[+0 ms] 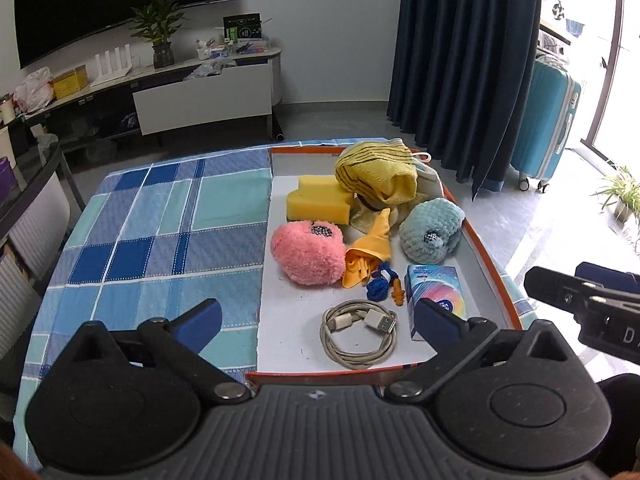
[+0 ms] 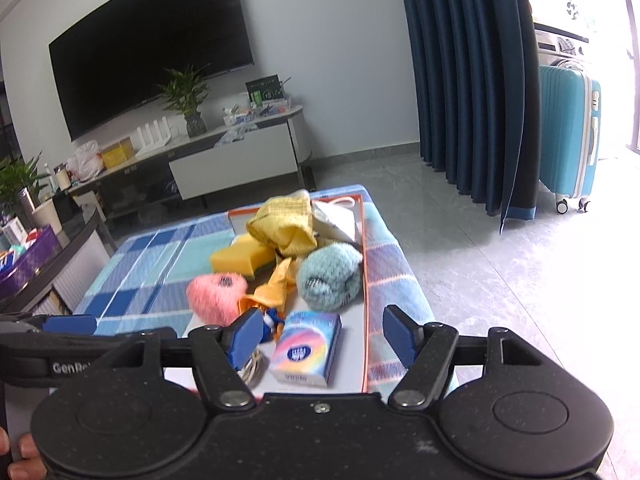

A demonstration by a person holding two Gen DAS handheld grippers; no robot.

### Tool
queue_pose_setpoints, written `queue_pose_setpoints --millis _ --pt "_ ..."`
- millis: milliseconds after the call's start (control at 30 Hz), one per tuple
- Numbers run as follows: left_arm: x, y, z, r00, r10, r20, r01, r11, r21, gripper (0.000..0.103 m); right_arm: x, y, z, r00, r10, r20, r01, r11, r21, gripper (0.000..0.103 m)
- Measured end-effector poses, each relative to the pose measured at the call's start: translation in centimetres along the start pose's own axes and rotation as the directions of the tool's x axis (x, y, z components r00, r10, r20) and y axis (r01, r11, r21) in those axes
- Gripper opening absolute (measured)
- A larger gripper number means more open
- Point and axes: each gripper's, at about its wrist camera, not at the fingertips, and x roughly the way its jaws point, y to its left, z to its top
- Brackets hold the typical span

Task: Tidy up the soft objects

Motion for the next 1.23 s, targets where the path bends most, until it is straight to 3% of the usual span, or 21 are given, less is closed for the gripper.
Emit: queue_pose_setpoints --millis 133,400,1233 --pt "0.1 0.0 -0.7 1.000 0.027 -0.014 -0.027 1.000 0.006 0.103 -0.1 0.1 -0.9 0.999 -0.005 -0.032 0.004 1.000 -0.023 0.082" --pt "0.4 -0.1 -1.6 0.999 0.005 -0.047 -0.005 1.000 0.004 0.103 0.1 0.4 -2.0 0.996 -0.006 -0.088 0.003 0.999 -0.033 0.082" --pt "1.3 -0.3 -2.6 0.995 -0.044 -0.084 0.045 0.999 0.009 0.103 1.0 0.6 -2.3 0.992 0.005 -0.125 -0.010 0.999 -0.040 0.082"
